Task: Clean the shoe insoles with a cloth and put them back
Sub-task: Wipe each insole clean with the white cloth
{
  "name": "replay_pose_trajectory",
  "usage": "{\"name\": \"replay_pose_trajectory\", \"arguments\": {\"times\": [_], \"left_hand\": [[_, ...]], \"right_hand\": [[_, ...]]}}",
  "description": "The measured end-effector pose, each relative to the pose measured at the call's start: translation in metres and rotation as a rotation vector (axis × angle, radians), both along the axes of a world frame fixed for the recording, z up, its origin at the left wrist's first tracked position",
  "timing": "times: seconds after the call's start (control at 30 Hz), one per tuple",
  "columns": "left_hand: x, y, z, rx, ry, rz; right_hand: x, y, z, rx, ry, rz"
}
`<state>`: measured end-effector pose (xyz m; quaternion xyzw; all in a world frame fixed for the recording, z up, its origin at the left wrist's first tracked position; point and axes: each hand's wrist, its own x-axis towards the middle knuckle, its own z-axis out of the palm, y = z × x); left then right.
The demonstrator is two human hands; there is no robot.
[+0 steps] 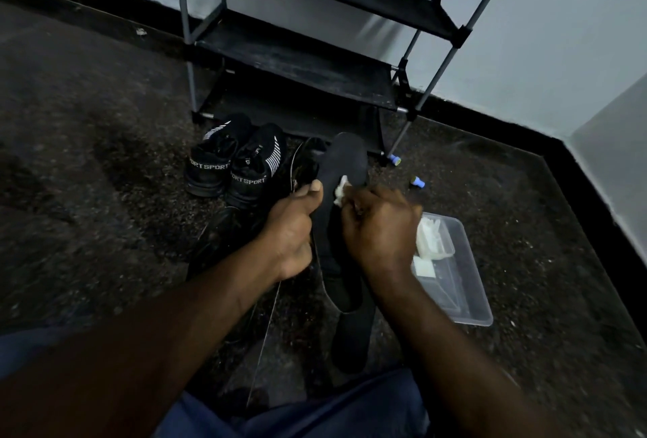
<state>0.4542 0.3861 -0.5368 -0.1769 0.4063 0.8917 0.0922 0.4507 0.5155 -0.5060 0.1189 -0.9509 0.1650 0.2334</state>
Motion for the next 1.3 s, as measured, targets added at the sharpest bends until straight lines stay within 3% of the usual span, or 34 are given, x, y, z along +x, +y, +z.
{"name": "replay_pose_trajectory", "arguments": {"times": [0.13, 0.27, 0.37, 0.57, 0.7, 0.8, 0.87, 1.03, 1.13, 1.23, 1.3], "left_hand": [[0.004, -0.001, 0.002, 0.0, -0.01, -0.015], [0.004, 0.004, 0.0, -0.022, -0.028, -0.048], [0.003, 0.008, 0.0, 0.0, -0.015, -0.028], [0.005, 0.001, -0.003, -0.014, -0.056, -0.032], [0.004, -0.002, -0.004, -0.055, -0.029, -0.047], [0.001, -0.003, -0.008, -0.15, 0.031, -0.013], [0.003, -0.003, -0.007, -0.24, 0.102, -0.05], [0.008, -0.002, -0.004, -0.304, 0.217, -0.185], [0.007, -0.004, -0.004, -0.316, 0.21, -0.15], [0.005, -0.007, -0.004, -0.284, 0.183, -0.1], [0.006, -0.004, 0.004, -0.282, 0.179, -0.083]], "right_hand": [[0.024, -0.006, -0.017, 0.072, 0.028, 0.137], [0.007, 0.007, -0.009, 0.127, 0.095, -0.013], [-0.005, 0.012, -0.001, 0.054, 0.052, -0.081], [0.021, -0.002, -0.018, 0.046, -0.042, 0.181], [0.008, 0.014, -0.01, -0.141, -0.065, 0.322], [-0.005, 0.022, 0.003, -0.394, -0.089, 0.152], [-0.015, 0.025, 0.01, -0.456, -0.086, 0.037], [-0.025, 0.011, 0.016, -0.339, -0.107, -0.008], [-0.015, -0.003, 0.009, -0.229, -0.121, 0.031], [-0.008, -0.008, 0.007, -0.006, -0.013, 0.047], [-0.018, -0.004, 0.011, 0.06, 0.059, -0.06]]}}
